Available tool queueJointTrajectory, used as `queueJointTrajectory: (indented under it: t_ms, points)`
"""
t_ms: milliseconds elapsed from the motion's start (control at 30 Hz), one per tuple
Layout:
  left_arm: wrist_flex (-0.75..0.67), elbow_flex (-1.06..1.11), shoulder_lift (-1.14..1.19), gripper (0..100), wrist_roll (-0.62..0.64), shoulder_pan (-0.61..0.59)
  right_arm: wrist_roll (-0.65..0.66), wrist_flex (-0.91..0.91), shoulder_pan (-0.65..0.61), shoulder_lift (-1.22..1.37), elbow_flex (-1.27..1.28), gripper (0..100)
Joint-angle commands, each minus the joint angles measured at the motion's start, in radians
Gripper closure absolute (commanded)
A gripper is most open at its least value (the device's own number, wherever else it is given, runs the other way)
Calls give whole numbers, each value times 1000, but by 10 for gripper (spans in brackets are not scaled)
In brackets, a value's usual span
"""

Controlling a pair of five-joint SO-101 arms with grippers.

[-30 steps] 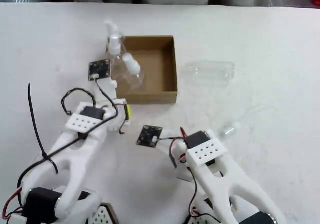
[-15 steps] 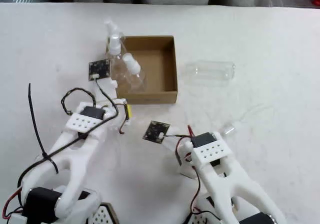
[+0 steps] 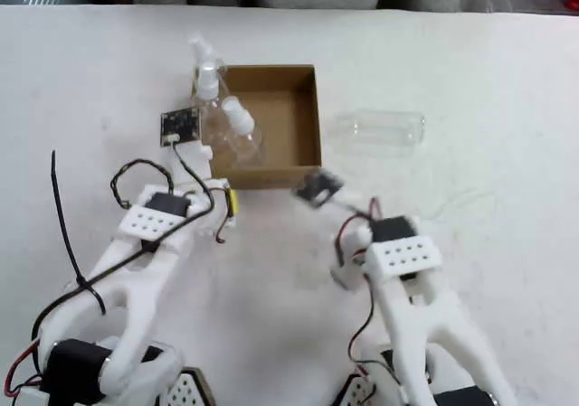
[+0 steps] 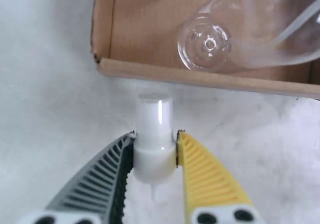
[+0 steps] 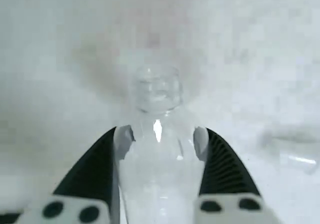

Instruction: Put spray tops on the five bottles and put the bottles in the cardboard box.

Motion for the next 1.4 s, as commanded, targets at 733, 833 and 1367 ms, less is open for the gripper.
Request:
queueJointTrajectory:
  t_ms: [733,833,1367]
  points:
    - [-18,11,-45,980,-8,-2,-345,-796,237,1,-66,974]
    - [-18,12,-45,980,-8,-2,-345,-905,239,-7,-66,974]
    - [-18,15,-47,980,-8,-5,-354,-1643,239,246,-117,979]
